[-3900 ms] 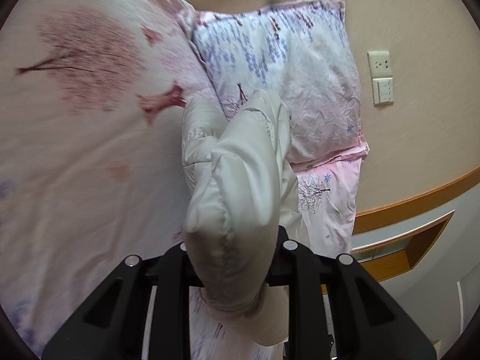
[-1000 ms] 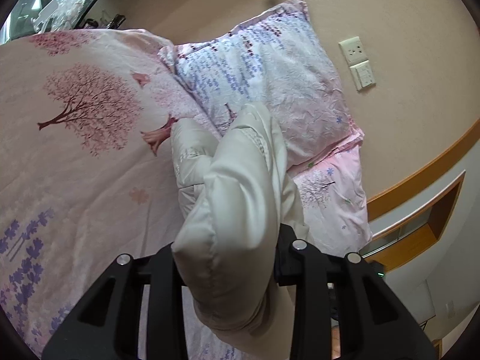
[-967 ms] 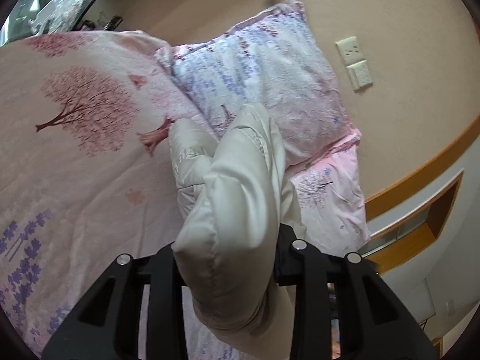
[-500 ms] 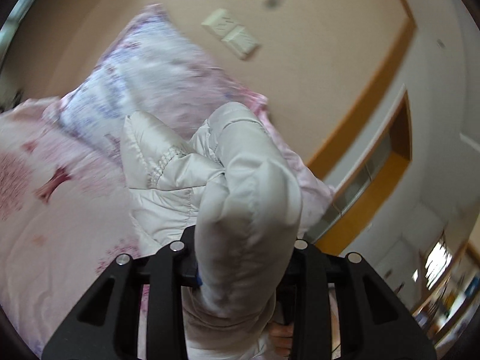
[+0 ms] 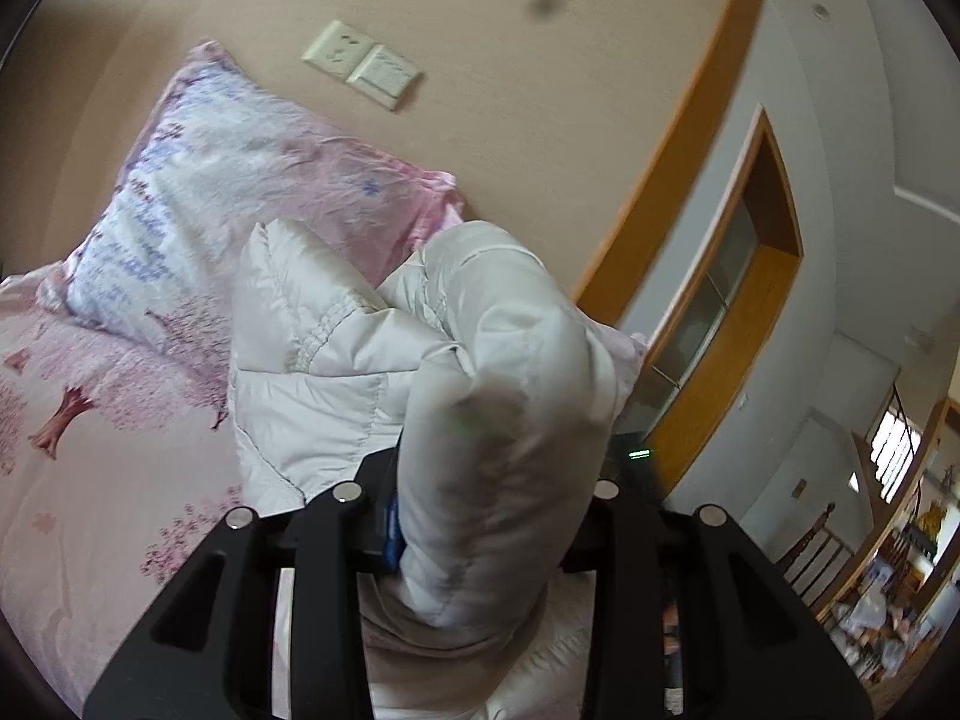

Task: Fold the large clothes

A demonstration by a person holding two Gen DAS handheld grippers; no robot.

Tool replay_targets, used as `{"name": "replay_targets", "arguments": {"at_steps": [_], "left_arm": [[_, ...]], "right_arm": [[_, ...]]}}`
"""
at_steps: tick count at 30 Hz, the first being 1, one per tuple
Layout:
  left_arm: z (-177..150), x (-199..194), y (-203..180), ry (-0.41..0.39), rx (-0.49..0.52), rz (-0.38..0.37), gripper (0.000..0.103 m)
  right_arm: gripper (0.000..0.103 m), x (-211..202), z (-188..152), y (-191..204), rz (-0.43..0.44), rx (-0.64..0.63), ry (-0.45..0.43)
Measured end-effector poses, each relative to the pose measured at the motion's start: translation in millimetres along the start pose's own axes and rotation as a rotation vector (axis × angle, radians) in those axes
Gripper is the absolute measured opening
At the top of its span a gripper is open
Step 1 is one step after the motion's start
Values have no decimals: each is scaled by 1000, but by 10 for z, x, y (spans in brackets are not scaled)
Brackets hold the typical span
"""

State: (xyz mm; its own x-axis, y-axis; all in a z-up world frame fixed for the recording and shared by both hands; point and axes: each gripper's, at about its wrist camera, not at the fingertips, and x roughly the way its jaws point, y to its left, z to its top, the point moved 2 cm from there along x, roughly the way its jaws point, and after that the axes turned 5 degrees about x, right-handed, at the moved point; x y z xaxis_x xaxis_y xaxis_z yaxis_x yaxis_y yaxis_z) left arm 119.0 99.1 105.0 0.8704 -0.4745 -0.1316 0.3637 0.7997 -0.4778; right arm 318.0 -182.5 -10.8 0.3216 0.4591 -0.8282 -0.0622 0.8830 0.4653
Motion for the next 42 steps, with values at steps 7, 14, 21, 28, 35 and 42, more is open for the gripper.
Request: {"name": "replay_targets", "arguments": {"at_steps": [7, 14, 21, 28, 35, 42], "left_arm": [[-104, 389, -561, 52, 97, -60, 36], [-204, 585, -908, 80, 155, -99, 36], [-340, 832, -1295, 112, 216, -137, 36], [-919, 1249, -1855, 259, 420, -214, 42], [-1328, 1500, -1982, 353, 542, -252, 43], [-1617, 1622, -2092, 381, 635, -227, 49]], "right_arm": [[9, 150, 44, -25, 30, -14, 43], [10, -913, -263, -441, 65, -33, -225], [9, -635, -249, -1008, -2, 88, -132], [7, -478, -116, -1032, 51, 67, -120], [8, -1294, -267, -1512, -41, 142, -333], [65, -1984, -316, -1466, 121, 147, -467]]}}
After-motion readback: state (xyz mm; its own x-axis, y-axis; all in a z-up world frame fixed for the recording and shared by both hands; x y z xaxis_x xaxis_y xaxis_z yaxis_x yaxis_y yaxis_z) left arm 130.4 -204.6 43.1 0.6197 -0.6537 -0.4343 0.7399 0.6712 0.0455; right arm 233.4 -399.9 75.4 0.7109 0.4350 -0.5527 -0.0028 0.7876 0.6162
